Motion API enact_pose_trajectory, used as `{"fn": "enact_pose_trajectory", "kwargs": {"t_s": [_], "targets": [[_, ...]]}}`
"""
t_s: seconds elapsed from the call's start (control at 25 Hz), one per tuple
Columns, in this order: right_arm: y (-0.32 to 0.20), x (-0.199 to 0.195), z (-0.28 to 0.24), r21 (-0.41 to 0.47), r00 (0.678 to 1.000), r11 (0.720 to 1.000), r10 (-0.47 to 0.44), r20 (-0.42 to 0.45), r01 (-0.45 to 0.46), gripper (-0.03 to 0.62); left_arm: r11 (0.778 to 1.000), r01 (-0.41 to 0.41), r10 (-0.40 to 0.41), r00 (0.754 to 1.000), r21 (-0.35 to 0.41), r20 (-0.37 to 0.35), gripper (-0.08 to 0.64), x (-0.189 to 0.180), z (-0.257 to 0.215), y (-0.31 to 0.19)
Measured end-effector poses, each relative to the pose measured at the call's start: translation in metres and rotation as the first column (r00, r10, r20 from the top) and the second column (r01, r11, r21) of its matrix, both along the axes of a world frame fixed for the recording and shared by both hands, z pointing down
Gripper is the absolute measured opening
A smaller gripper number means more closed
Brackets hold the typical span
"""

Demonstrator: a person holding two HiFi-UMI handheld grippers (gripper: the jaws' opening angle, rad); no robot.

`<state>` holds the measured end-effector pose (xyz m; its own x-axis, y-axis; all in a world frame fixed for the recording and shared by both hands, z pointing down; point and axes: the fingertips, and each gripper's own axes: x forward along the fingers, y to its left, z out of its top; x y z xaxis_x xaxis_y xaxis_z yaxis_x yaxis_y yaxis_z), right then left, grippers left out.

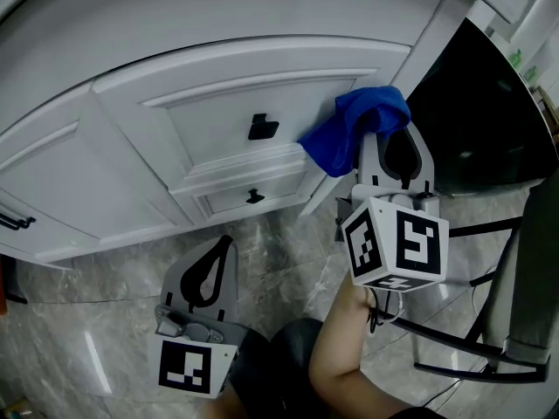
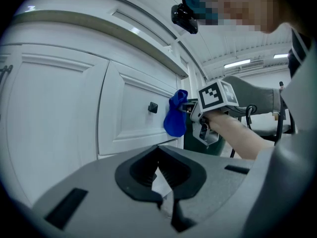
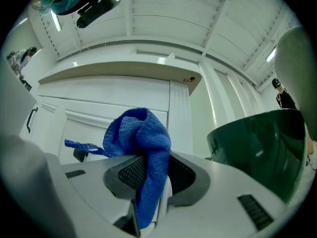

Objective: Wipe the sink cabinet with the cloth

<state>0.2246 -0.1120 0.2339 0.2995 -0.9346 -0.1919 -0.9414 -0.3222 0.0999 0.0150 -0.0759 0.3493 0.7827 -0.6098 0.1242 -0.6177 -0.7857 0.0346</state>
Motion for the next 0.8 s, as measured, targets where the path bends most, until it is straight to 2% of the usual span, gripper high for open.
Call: {"fn": "enact_pose_trajectory", "kwargs": {"t_s": [0.16,0.28,0.4,0.52,0.6,0.68,0.8], "targets": [[0.001,0.001,0.002,0.023,0.999,1.000,0.005,0.036,-0.006,0.117,0.998,0.036,-0.040,0.996,0.054,0.082,0.003,0.000,0.009,-0.005],[0.002,0.000,0.002,0.002,0.998,1.000,0.006,0.067,-0.007,0.117,0.995,0.043,-0.049,0.996,0.091,0.069,0.003,0.000,0.003,-0.004],[0.004,-0.013,-0.007,-0.030,1.000,1.000,-0.003,0.030,0.004,0.117,0.993,0.064,-0.067,0.997,0.101,0.035,0.003,-0.008,-0.004,-0.003],[0.009,-0.053,0.002,-0.053,0.997,0.995,-0.080,-0.016,0.079,0.117,0.988,0.104,-0.109,0.993,0.115,0.039,0.003,-0.024,-0.008,-0.005],[0.012,-0.084,0.023,-0.086,0.989,0.986,-0.147,-0.013,0.146,0.115,0.983,0.141,-0.145,0.989,0.116,0.030,0.003,-0.033,-0.011,-0.007],[0.006,-0.117,0.043,-0.120,0.968,0.961,-0.249,0.025,0.250,0.117,0.978,0.190,-0.190,0.982,0.089,0.000,0.003,-0.041,-0.012,-0.008],[-0.006,-0.164,0.058,-0.148,0.921,0.909,-0.385,0.053,0.389,0.117,0.973,0.216,-0.217,0.976,0.079,-0.005,0.003,-0.049,-0.013,-0.008]]}}
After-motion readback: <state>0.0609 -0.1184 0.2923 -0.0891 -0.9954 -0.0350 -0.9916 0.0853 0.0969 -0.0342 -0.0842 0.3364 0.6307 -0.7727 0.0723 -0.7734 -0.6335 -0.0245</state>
